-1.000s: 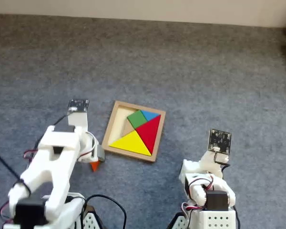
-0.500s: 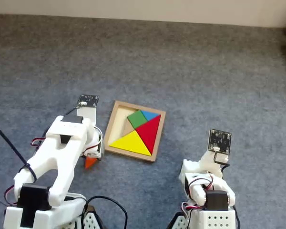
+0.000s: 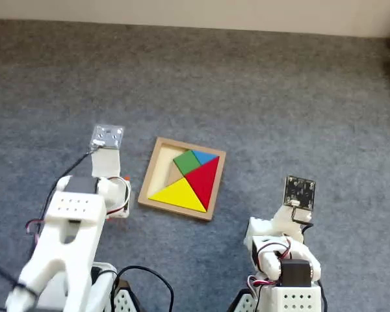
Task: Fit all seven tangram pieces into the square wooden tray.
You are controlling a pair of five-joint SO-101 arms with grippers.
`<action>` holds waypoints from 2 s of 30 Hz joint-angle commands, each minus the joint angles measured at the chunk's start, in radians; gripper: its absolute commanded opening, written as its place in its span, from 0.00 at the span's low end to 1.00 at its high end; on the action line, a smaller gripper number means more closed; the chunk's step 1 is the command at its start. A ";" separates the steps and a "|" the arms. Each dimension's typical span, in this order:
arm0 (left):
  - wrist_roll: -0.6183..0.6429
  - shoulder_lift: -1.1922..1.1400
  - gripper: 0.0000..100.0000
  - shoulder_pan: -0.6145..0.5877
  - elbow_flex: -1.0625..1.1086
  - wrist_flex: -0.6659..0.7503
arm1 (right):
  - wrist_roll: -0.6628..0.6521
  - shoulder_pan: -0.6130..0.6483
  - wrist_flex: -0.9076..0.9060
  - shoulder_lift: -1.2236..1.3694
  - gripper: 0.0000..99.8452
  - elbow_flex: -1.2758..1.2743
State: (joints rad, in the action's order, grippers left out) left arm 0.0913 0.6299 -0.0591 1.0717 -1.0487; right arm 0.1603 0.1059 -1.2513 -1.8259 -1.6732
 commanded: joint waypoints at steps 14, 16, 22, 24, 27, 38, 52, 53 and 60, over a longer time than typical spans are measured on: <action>-0.068 -0.041 0.09 0.150 -0.262 -0.041 | 0.009 -0.004 -0.005 -0.019 0.01 -0.147; -0.069 -0.122 0.09 0.174 -0.317 -0.041 | 0.009 -0.002 -0.004 -0.018 0.01 -0.147; -0.071 -0.354 0.09 0.239 -0.440 -0.035 | 0.009 0.025 -0.002 -0.016 0.01 -0.147; -0.071 -0.418 0.09 0.252 -0.466 -0.026 | 0.009 0.025 -0.002 -0.015 0.01 -0.147; -0.071 -0.486 0.09 0.262 -0.483 0.012 | 0.009 0.025 -0.002 -0.015 0.01 -0.147; -0.015 -0.513 0.25 0.252 -0.486 0.044 | 0.009 0.024 -0.002 -0.015 0.01 -0.147; 0.031 -0.417 0.26 0.136 -0.483 0.037 | 0.009 0.027 -0.002 -0.016 0.01 -0.147; 0.029 -0.395 0.26 0.124 -0.469 0.038 | 0.009 0.027 -0.002 -0.016 0.01 -0.147; 0.026 -0.390 0.26 0.107 -0.406 0.044 | 0.009 0.028 -0.002 -0.016 0.01 -0.147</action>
State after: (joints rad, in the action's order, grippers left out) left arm 0.1112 0.2263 0.0606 0.6743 -1.0180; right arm 0.1603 0.1212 -1.2513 -1.8259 -1.6732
